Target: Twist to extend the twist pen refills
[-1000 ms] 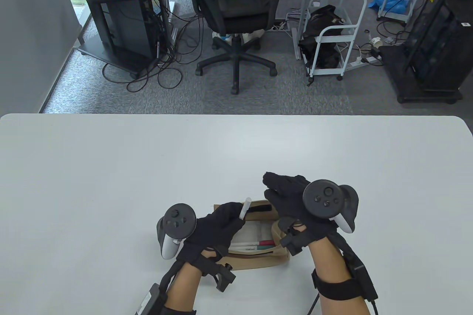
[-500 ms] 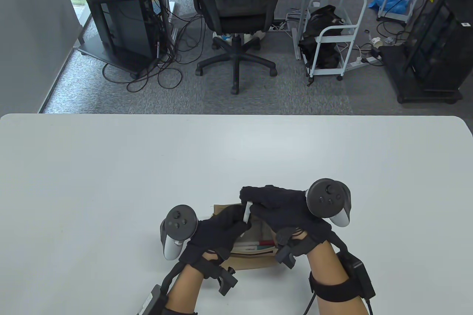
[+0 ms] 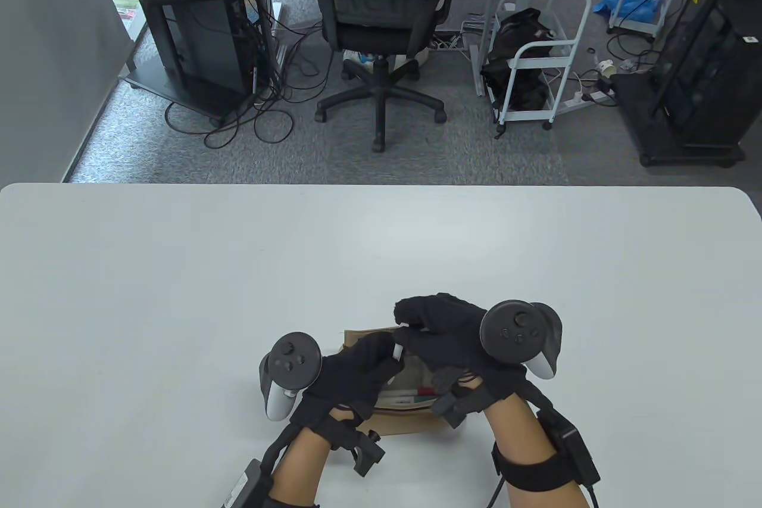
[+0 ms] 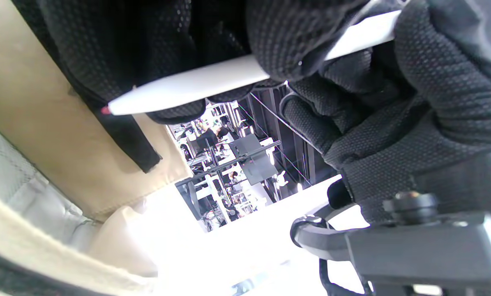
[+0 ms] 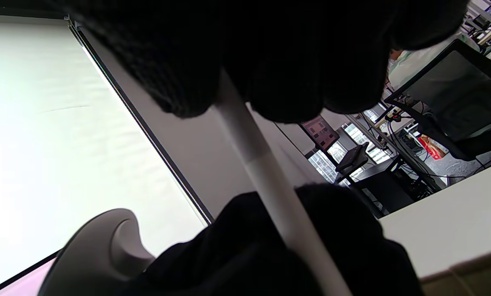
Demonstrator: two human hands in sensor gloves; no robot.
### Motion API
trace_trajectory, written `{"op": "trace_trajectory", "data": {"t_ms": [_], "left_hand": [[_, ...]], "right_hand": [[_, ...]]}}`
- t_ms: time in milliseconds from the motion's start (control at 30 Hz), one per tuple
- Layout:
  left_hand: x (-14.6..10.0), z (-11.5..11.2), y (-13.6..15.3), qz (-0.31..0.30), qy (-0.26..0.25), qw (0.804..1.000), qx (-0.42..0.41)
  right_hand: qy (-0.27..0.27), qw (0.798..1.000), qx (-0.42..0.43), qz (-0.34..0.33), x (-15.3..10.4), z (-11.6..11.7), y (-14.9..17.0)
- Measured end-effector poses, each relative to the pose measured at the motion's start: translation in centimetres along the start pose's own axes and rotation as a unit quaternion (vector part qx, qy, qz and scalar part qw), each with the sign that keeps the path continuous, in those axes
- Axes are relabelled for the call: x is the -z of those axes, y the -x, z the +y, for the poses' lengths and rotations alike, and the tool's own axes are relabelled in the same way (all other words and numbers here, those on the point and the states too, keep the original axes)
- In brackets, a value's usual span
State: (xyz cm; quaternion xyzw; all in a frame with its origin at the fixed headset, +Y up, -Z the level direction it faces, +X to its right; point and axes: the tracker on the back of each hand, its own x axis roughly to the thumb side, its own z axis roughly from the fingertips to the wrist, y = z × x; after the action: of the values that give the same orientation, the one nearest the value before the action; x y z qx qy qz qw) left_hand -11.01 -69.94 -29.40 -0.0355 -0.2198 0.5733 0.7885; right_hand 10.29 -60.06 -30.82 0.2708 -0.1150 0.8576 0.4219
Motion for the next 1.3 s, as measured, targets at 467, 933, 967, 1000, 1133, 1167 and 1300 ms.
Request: {"op": "trace_trajectory", "data": {"t_ms": [467,933,967,1000,1133,1167,1300], "left_hand": [[-0.1,0.0,0.1,0.007,-0.018,1.000,0.008],[-1.4,3.9,-0.9,0.011,-0.095,0.990,0.101],[-1.5,4.3,-0.8,0.018,-0.102,0.988,0.114],[-1.6,4.6,-0.7,0.027,-0.105,0.986,0.126],[-1.7,5.2,0.0,0.044,-0.113,0.983,0.139],[-1.7,5.2,0.1,0.045,-0.113,0.983,0.137],[-1.7,5.3,0.3,0.049,-0.113,0.984,0.130]], "right_hand": [[0.095,0.992,-0.056,0.058,-0.7,1.0,-1.4],[0.098,0.966,-0.162,0.176,-1.2,-4.9,0.6],[0.083,0.961,-0.173,0.198,-1.1,-5.1,1.4],[0.065,0.955,-0.178,0.227,-1.1,-5.1,2.4],[-0.010,0.927,-0.206,0.314,-0.9,-4.3,6.4],[-0.025,0.922,-0.210,0.325,-0.9,-4.0,7.1],[-0.074,0.899,-0.209,0.377,-1.1,-2.2,10.6]]}}
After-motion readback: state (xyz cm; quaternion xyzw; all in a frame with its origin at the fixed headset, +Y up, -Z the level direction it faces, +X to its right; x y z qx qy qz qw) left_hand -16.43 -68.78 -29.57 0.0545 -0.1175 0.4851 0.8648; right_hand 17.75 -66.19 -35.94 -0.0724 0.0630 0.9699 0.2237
